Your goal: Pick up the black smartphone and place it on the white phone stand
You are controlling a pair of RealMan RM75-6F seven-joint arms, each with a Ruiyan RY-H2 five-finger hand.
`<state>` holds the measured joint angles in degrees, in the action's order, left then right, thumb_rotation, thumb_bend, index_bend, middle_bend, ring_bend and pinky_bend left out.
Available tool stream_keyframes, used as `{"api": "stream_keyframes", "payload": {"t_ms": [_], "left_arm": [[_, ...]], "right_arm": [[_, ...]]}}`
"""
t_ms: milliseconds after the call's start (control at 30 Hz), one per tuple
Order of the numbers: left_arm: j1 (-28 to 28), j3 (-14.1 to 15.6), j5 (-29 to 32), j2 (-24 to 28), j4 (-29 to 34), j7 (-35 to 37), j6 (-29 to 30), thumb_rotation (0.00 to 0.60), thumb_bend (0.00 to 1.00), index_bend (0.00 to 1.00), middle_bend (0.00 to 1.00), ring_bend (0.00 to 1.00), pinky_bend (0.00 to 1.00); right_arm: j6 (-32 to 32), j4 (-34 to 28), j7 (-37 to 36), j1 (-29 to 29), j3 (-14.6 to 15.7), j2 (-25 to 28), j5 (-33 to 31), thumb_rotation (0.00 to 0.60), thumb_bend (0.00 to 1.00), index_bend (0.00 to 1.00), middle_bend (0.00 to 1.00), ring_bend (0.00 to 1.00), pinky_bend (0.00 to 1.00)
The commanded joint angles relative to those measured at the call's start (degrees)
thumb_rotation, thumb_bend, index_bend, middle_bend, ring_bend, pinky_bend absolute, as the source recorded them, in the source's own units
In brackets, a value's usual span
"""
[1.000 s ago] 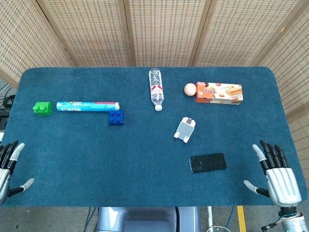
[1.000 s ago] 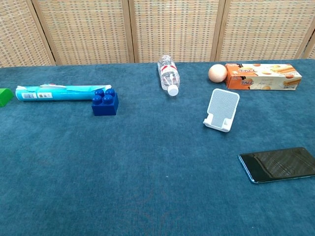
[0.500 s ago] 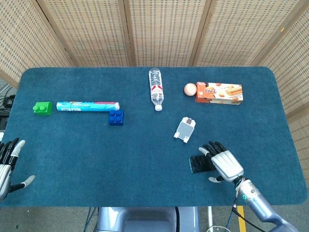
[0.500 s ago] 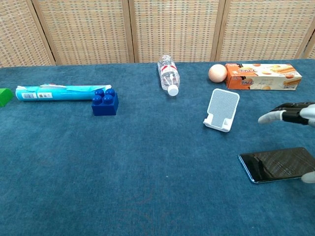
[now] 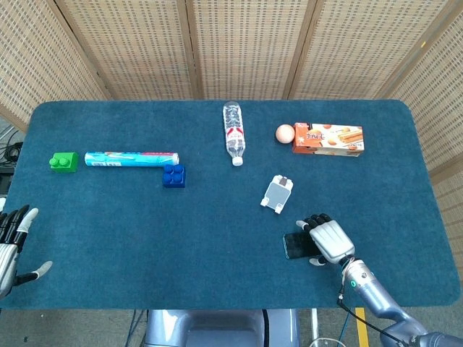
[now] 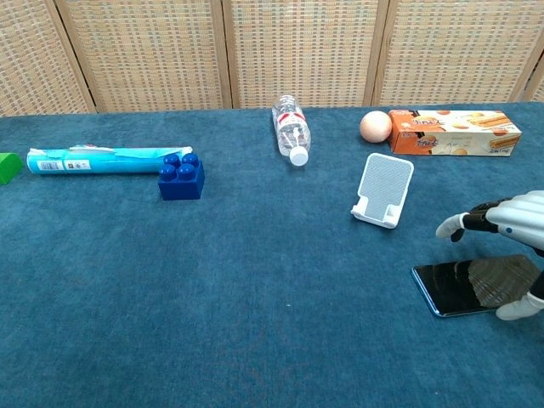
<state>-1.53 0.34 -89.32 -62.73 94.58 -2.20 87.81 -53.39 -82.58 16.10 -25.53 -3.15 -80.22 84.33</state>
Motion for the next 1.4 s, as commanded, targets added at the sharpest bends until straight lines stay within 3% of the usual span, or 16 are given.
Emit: {"api": "stream_keyframes", "payload": {"t_ms": [33, 267, 633, 900, 1033, 1167, 1400], "left_arm": [[0.0, 0.04, -0.08, 0.01, 0.08, -0.08, 0.0, 0.6, 0.0, 0.0, 0.0, 0.0, 0.0], [0.08, 0.12, -0.22, -0.02, 0.15, -0.25, 0.13, 0.6, 0.0, 0.0, 0.0, 0.0, 0.0], [-0.03, 0.19, -0.32, 0.04, 0.24, -0.22, -0.11, 0.6, 0.0, 0.0, 0.0, 0.0, 0.0], [-0.13, 0.21, -0.2, 0.1, 0.24, -0.13, -0.39, 0.6, 0.0, 0.0, 0.0, 0.0, 0.0], [-0.17, 0.18, -0.09, 0.16, 0.16, 0.11, -0.5, 0.6, 0.0, 0.0, 0.0, 0.0, 0.0], [-0.23, 0.23, -0.03, 0.22, -0.02, 0.4, -0.72, 0.6, 0.0, 0.0, 0.0, 0.0, 0.0], [-0.12, 0.26, -0.23, 0.45, 0.26, 0.72, -0.4, 0.6, 0.0, 0.0, 0.0, 0.0, 0.0]], "right_arm": [[0.12, 1.02, -0.95, -0.38, 0.52, -0.16, -0.03, 0.6, 0.13, 0.19, 0.27, 0.21, 0.2], [-0.35, 3.14, -2.13, -0.98, 1.5, -0.47, 1.11, 0.6, 0.13, 0.21, 0.28, 0.22, 0.21], [2.07, 6.88, -5.86, -2.87, 3.03, -1.65, 1.51, 0.6, 0.24, 0.25, 0.32, 0.25, 0.26], [1.47, 8.55, -8.3, -3.17, 3.86, -2.06, 2.31, 0.6, 0.48, 0.4, 0.48, 0.41, 0.39], [-0.98, 8.08, -10.88, -2.84, 4.47, -1.06, 4.16, 0.6, 0.5, 0.41, 0.51, 0.44, 0.4], [-8.49, 5.69, -11.7, -2.13, 5.11, 2.02, 9.84, 0.6, 0.5, 0.43, 0.53, 0.46, 0.41], [-13.68, -0.02, -5.56, -3.01, 3.97, 6.64, 14.42, 0.6, 0.5, 0.43, 0.53, 0.46, 0.41]]}}
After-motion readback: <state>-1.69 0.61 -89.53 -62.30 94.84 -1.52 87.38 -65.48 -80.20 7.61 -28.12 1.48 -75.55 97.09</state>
